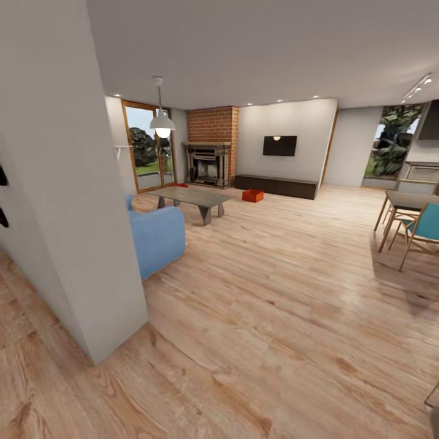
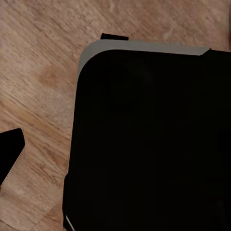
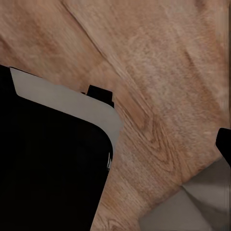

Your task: Move the two storage containers from the living room to the garage. In the garage, place one container on the floor and stack the other container on top of it (either order is fine).

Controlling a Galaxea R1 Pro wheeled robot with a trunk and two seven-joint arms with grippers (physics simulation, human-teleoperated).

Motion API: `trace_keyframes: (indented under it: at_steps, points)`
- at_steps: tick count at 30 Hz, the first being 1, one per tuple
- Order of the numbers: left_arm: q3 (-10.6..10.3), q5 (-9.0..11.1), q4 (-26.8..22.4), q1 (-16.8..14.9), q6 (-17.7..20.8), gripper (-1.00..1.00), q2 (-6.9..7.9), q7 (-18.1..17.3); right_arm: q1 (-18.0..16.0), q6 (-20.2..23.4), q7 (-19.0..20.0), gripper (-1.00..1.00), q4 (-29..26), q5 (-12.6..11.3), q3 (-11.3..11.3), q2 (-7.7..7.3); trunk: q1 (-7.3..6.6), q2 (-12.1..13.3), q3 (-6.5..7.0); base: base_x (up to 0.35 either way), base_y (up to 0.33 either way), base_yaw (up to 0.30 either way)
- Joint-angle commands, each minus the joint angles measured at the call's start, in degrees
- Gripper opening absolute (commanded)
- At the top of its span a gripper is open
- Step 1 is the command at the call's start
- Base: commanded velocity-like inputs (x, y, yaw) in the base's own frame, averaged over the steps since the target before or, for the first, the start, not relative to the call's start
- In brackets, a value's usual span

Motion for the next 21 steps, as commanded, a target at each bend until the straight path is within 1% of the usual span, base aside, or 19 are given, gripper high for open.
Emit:
trace_keyframes:
  at_steps: [1,10,13,21]
  points:
    - [0.0,0.4,0.0,0.0,-0.1,1.00,-0.01,0.0,-0.1,-0.3,0.0,1.00,0.2,-0.5,0.5,0.03,0.03,0.0,-0.05,0.323,0.000,0.000]
    - [0.0,0.4,0.0,0.0,-0.2,1.00,-0.03,0.1,-0.1,-0.3,-0.1,1.00,0.2,-1.0,0.4,0.09,0.03,0.0,-0.05,0.323,0.000,-0.015]
    - [0.0,0.4,0.0,0.0,-0.2,1.00,-0.01,0.1,-0.1,-0.4,-0.1,1.00,0.2,-1.1,0.3,0.11,0.03,0.0,-0.05,0.323,0.000,-0.172]
    - [-0.1,0.4,0.0,0.0,-0.2,1.00,-0.03,0.1,-0.1,-0.4,-0.1,1.00,0.2,-1.0,0.4,0.07,0.03,0.0,-0.05,0.323,0.000,-0.241]
